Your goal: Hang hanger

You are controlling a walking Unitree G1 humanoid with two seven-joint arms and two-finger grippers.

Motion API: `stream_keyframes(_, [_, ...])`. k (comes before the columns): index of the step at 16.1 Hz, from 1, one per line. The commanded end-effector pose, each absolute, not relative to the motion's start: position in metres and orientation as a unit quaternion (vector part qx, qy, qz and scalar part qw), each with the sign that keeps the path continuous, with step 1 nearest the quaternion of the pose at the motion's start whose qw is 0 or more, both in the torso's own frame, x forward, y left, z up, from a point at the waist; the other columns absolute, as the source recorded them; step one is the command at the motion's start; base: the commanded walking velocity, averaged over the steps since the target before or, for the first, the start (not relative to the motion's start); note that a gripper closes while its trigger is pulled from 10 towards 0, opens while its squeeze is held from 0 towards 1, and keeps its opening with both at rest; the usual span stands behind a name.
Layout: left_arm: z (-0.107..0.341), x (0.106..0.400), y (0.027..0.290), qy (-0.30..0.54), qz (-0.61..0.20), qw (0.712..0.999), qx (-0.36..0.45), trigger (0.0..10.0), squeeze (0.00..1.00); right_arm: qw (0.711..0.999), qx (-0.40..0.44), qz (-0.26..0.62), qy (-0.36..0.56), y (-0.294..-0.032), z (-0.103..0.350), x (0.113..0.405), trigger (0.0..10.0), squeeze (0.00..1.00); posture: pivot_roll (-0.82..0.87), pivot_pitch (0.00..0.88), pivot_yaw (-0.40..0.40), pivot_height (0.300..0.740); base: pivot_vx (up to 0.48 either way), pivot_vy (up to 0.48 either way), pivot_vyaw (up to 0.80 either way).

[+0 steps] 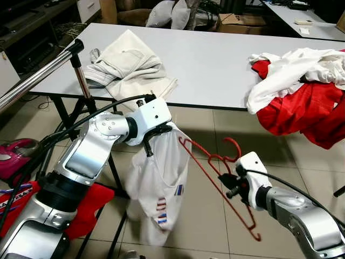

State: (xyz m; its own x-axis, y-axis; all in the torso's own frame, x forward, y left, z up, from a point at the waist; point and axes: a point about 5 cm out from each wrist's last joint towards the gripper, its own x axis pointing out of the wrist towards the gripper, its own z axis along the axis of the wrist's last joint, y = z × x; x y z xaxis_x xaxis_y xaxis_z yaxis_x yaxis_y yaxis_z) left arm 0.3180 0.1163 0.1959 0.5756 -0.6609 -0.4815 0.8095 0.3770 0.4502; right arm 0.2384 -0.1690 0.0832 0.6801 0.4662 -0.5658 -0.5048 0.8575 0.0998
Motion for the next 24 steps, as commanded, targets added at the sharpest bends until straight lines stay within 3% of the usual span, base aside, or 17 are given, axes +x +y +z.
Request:
stream_keyframes(1, [0.207,0.319,0.117,0.096,-0.446,0.823,0.339,0.0,0.0,0.928,-0.01,0.235,0.289,-0.177,0.089,0.243,10.0,0.0,0.0,0.0,-0.006,0.74,0.0,0.0,0.0])
stream_keyframes(5, [0.202,0.316,0.119,0.117,-0.461,0.806,0.352,0.0,0.0,0.939,0.11,0.216,0.246,-0.177,0.104,0.25,10.0,0.0,0.0,0.0,-0.003,0.74,0.0,0.0,0.0])
stream_keyframes(7, [0.201,0.303,0.105,0.1,-0.526,0.771,0.343,0.0,0.0,0.942,0.167,0.168,0.238,-0.177,0.099,0.261,10.0,0.0,-0.01,0.0,0.002,0.74,0.0,0.0,0.0])
stream_keyframes(12, [0.201,0.288,0.082,0.08,-0.585,0.755,0.285,0.0,0.0,0.935,0.286,0.092,0.188,-0.172,0.101,0.287,10.0,0.0,0.0,0.0,0.006,0.74,0.0,0.0,0.0])
stream_keyframes(14, [0.203,0.28,0.078,0.086,-0.619,0.735,0.263,0.0,0.0,0.926,0.331,0.099,0.151,-0.165,0.116,0.304,10.0,0.0,0.0,0.0,0.008,0.74,0.0,0.0,0.0])
stream_keyframes(16, [0.196,0.279,0.086,0.105,-0.627,0.706,0.311,0.0,0.0,0.917,0.358,0.103,0.139,-0.158,0.127,0.32,10.0,0.0,0.0,0.0,0.004,0.74,0.0,0.0,0.0])
stream_keyframes(22, [0.203,0.274,0.089,0.1,-0.65,0.688,0.306,0.0,0.0,0.884,0.446,0.065,0.127,-0.157,0.135,0.34,10.0,0.0,0.01,0.0,-0.012,0.74,0.0,0.0,0.0])
stream_keyframes(24, [0.206,0.268,0.079,0.091,-0.681,0.676,0.266,0.0,0.0,0.869,0.475,0.062,0.126,-0.155,0.137,0.344,10.0,0.0,0.01,0.0,-0.016,0.74,0.0,0.0,0.0])
